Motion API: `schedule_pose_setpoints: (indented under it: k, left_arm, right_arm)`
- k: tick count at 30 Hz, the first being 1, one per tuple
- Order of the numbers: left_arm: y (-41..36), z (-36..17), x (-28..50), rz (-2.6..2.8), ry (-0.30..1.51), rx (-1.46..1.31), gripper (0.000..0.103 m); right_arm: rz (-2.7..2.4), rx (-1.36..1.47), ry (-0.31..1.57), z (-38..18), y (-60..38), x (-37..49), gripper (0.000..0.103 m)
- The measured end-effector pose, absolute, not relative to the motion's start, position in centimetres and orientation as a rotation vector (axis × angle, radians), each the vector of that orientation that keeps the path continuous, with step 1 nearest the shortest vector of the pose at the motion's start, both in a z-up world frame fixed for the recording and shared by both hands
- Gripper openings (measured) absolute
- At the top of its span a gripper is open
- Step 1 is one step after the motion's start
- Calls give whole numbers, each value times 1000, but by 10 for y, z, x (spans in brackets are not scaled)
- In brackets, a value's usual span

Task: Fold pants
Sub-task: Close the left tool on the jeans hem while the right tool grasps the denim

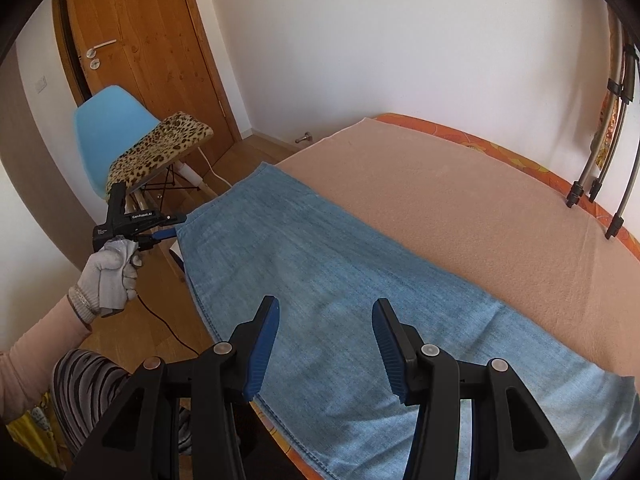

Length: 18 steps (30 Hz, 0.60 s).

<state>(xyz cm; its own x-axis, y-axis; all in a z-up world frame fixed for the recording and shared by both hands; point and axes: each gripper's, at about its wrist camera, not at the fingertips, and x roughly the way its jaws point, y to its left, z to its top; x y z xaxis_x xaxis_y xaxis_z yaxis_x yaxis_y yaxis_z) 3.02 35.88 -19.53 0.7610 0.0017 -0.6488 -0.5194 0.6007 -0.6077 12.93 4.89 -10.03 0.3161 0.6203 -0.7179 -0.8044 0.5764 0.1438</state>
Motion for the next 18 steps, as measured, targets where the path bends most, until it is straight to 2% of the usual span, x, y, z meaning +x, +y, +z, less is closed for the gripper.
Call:
schedule_pose_setpoints:
  k: [2,7,18]
  left_arm:
    - [356,-193,30,332,638,-844,21]
    - [345,-188,31,292,591,-750,20]
    - [314,-178,34,241,537,-547,16]
  right_arm:
    - [983,-258,828,-98,72,133,51]
    - [1070,-237,928,-99,149,149,57]
    - [1173,-211,1165,-130,342,178,60]
